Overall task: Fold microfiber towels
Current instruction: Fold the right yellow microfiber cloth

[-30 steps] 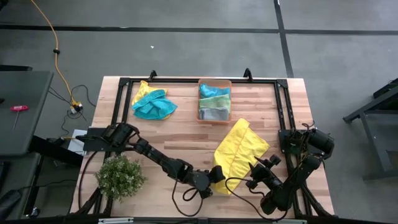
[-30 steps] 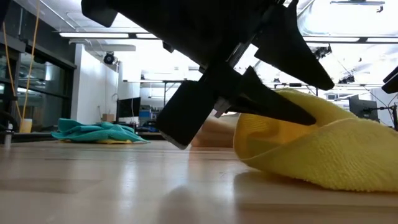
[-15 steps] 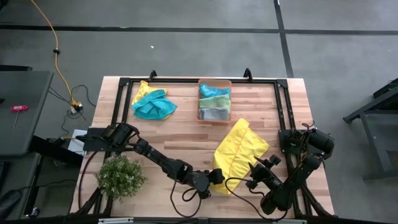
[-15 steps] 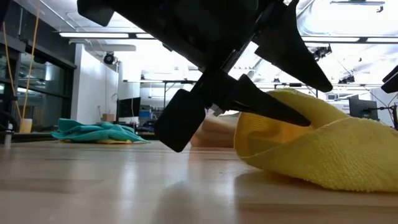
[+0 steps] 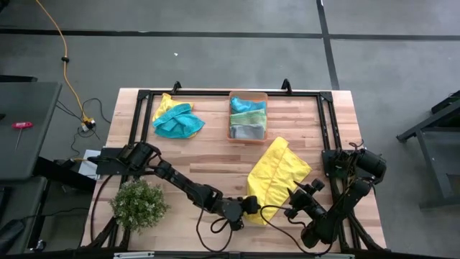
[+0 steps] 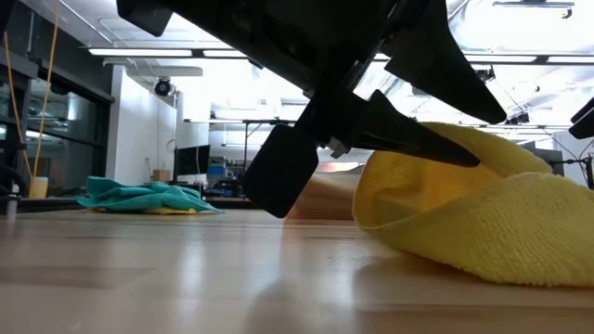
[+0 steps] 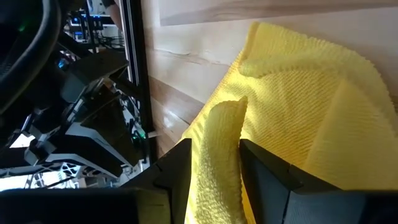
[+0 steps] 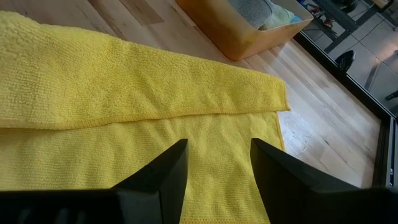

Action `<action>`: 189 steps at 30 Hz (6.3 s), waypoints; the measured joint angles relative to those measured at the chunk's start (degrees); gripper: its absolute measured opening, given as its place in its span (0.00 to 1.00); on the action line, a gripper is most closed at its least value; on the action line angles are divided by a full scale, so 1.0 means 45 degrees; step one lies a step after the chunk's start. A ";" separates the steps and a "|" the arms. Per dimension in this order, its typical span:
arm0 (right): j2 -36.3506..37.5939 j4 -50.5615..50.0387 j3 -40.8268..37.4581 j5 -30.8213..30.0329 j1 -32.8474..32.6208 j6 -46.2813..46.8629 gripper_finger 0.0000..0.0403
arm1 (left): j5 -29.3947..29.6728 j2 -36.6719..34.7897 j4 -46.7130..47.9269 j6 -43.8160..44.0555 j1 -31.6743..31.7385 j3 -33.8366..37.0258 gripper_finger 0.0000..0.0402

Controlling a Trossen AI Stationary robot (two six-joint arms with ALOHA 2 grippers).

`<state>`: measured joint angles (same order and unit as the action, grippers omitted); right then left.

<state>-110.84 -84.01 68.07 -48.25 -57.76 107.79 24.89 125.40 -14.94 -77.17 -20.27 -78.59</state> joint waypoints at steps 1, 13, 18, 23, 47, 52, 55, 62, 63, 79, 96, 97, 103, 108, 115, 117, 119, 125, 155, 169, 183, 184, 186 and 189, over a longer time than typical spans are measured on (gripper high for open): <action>0.0003 0.0000 0.0000 0.0000 0.0001 0.0000 0.41 | 0.0009 0.0000 0.0005 0.0000 0.0000 0.0000 0.30; -0.0001 0.0005 0.0000 -0.0005 0.0004 0.0000 0.41 | 0.0627 0.0000 -0.0784 -0.0663 -0.0085 0.0002 0.30; 0.0003 0.0005 0.0000 -0.0010 0.0004 0.0000 0.41 | 0.1356 0.0000 -0.1087 -0.0470 0.0156 0.0005 0.30; 0.0003 0.0005 0.0000 -0.0010 0.0004 0.0000 0.41 | 0.1517 0.0000 -0.0925 0.0482 0.0375 0.0005 0.30; 0.0000 0.0005 0.0000 -0.0010 0.0002 0.0000 0.41 | 0.1118 0.0000 -0.0923 0.2003 -0.0137 0.0005 0.30; 0.0003 0.0005 0.0000 -0.0010 0.0004 0.0000 0.41 | 0.0861 0.0000 -0.0923 0.2113 -0.0073 0.0005 0.28; 0.0003 0.0008 0.0000 -0.0010 0.0003 0.0000 0.41 | 0.0840 0.0000 -0.0923 0.2113 -0.0083 0.0005 0.21; 0.0003 0.0008 0.0000 -0.0010 0.0002 0.0000 0.41 | 0.1258 0.0000 -0.1041 0.2385 -0.0087 0.0005 0.02; 0.0001 0.0005 0.0000 -0.0010 0.0000 0.0000 0.41 | 0.1632 0.0000 -0.1047 0.2566 -0.0087 0.0005 0.02; 0.0003 0.0019 0.0000 -0.0074 0.0010 0.0049 0.41 | 0.9069 -0.0821 0.5810 1.1721 -0.0185 0.0000 0.00; 0.0003 0.0063 -0.0005 0.0170 0.0635 -0.0048 0.41 | 0.6463 -0.0986 1.3372 2.3685 -0.2248 0.0003 0.00; 0.0003 0.0063 -0.0005 0.0170 0.0683 -0.0049 0.41 | 0.6467 -0.0986 1.3762 2.4156 -0.2298 0.0001 0.00; 0.0003 0.0112 -0.0003 0.0409 0.1042 -0.0049 0.41 | 0.6267 -0.0986 1.6183 2.6867 -0.2282 0.0004 0.00; 0.0003 0.0112 -0.0005 0.0520 0.1354 -0.0049 0.41 | 0.5961 -0.0986 1.7021 2.7330 -0.2066 0.0005 0.03; 0.0003 0.0117 0.0000 0.0670 0.1700 -0.0049 0.41 | 0.6228 -0.0976 1.8982 2.7371 -0.1815 0.0000 0.15; 0.0003 0.0126 0.0000 0.0812 0.1818 -0.0049 0.41 | 0.6233 -0.0976 1.9977 2.8052 -0.1783 0.0000 0.19; 0.0003 0.0152 -0.0002 0.0900 0.1941 -0.0053 0.41 | 0.6236 -0.0976 2.1044 2.8799 -0.1843 0.0001 0.24; 0.0003 0.0536 0.0000 0.1338 0.2504 -0.0774 0.41 | 0.6546 -0.0999 2.3313 3.1004 -0.2333 0.0081 0.35; 0.0008 0.4319 0.0080 0.2626 0.5595 -0.9068 0.41 | 0.4805 -0.2973 2.1204 3.0494 0.0932 0.3507 0.43; 0.0105 0.8560 -0.1635 0.4396 0.5688 -0.9970 0.41 | 0.5095 -0.2973 2.1220 2.9981 0.1258 0.3507 0.43; 0.0023 0.6491 -0.0787 0.6317 0.4514 -0.9194 0.41 | 0.6744 -0.2973 2.1502 3.0003 0.1320 0.3507 0.43; 0.0023 0.6451 -0.0787 0.6437 0.4422 -0.9071 0.41 | 0.6909 -0.2973 2.1505 3.0002 0.1354 0.3507 0.43; 0.0023 0.6441 -0.0787 0.6655 0.4308 -0.8978 0.41 | 0.7466 -0.2973 2.1517 3.0007 0.1452 0.3546 0.43; 0.0023 0.6416 -0.0787 0.6783 0.4149 -0.8903 0.41 | 0.8453 -0.2963 2.1887 3.0017 0.1632 0.3560 0.43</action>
<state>-110.74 -55.13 64.53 -17.72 -39.09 67.72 62.93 112.07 83.55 57.91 -12.93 -62.57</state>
